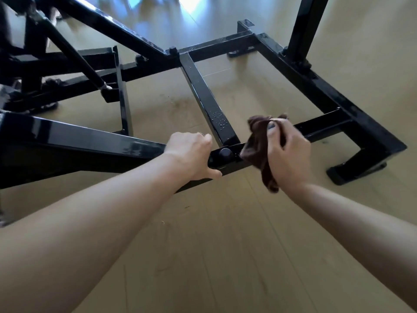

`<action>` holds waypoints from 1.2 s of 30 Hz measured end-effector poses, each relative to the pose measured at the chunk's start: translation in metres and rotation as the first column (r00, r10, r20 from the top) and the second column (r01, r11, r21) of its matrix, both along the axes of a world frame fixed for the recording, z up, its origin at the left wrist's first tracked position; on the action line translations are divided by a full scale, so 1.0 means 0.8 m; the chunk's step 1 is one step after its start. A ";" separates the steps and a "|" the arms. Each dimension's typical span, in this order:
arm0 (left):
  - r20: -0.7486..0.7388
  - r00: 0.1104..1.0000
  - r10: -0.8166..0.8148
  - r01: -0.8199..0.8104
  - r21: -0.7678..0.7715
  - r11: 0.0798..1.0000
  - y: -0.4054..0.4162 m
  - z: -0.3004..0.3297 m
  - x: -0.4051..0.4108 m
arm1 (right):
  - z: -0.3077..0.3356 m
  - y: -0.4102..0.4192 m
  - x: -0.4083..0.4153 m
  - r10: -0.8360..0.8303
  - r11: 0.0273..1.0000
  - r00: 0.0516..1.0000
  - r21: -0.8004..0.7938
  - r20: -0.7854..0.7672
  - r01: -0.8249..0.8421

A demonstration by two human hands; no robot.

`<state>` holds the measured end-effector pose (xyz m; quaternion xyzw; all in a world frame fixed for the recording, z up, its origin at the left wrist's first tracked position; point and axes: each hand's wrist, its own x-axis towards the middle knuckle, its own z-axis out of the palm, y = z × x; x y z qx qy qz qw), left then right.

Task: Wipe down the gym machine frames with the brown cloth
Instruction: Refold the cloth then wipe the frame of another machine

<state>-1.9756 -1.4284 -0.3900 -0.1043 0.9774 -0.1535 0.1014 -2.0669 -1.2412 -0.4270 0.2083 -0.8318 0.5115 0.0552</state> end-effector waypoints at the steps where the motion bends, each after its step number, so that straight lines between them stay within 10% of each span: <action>1: 0.001 1.000 -0.010 0.010 -0.001 1.000 0.004 -0.012 -0.006 | -0.004 -0.002 -0.015 -0.025 0.999 1.000 0.045 0.007 0.025; 6: -0.122 0.989 -0.087 0.083 -0.036 0.996 0.000 -0.041 -0.018 | -0.044 -0.032 -0.016 0.184 0.899 0.982 0.410 -0.039 -0.153; 17: -0.139 0.979 -0.152 0.129 -0.162 0.978 0.003 -0.050 -0.015 | -0.075 0.003 -0.048 0.395 0.831 0.817 0.543 -0.420 -0.123; 22: -0.136 0.981 -0.138 0.119 -0.143 0.983 0.003 -0.049 -0.016 | -0.060 0.016 -0.106 -0.061 0.877 0.972 0.453 -0.226 0.161; 32: -0.123 0.983 -0.133 0.113 -0.156 0.981 0.005 -0.048 -0.015 | -0.052 -0.021 -0.020 0.398 0.808 0.884 0.550 -0.245 -0.211; 36: -0.090 0.986 -0.142 0.123 -0.191 0.974 0.005 -0.049 -0.015 | -0.047 0.023 -0.082 0.150 0.830 0.972 0.557 -0.179 -0.025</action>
